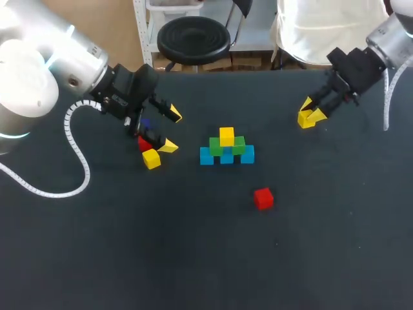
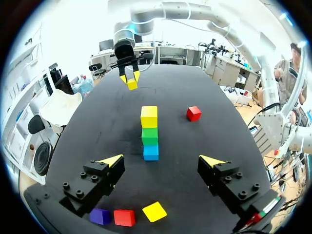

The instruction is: Place the blue cubes, place green cubes on the blue cubes, place the yellow cubes on the green cubes, then place the red cubes on the yellow cubes, and place purple cube on the red cubes.

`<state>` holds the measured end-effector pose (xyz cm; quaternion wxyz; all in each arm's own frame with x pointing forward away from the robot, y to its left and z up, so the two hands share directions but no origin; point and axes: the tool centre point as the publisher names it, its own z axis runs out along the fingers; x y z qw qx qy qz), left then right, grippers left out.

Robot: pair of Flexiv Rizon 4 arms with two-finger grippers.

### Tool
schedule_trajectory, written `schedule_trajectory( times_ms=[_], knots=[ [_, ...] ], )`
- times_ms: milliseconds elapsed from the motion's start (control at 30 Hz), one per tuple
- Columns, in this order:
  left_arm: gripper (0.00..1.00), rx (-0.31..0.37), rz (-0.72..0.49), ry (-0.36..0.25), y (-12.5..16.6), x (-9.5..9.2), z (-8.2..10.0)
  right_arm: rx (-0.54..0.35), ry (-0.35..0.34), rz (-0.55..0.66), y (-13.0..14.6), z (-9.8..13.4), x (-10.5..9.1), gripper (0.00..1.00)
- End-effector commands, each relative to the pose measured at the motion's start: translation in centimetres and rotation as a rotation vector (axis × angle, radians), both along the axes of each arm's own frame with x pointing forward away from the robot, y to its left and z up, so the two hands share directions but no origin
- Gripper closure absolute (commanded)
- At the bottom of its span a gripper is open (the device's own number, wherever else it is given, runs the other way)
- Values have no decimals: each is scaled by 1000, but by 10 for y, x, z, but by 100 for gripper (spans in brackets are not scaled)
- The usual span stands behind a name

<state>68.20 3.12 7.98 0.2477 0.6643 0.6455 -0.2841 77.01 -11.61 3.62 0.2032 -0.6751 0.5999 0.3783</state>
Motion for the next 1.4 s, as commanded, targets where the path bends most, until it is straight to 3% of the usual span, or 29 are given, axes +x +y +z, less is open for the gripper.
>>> schedule_trajectory(
  times_ms=[33,400,1200,1400],
  knots=[
    [0,-4,0,-3,1,-1,-1,-45,-182,-214,9,13,-25,100],
    [0,-4,0,-3,1,-1,-1,-29,-279,-256,38,33,-33,100],
    [0,-4,0,-3,1,-1,-1,-29,-279,-256,38,33,-33,100],
    [0,-4,0,-3,1,-1,-1,-29,-370,-231,78,45,-44,100]
  ],
)
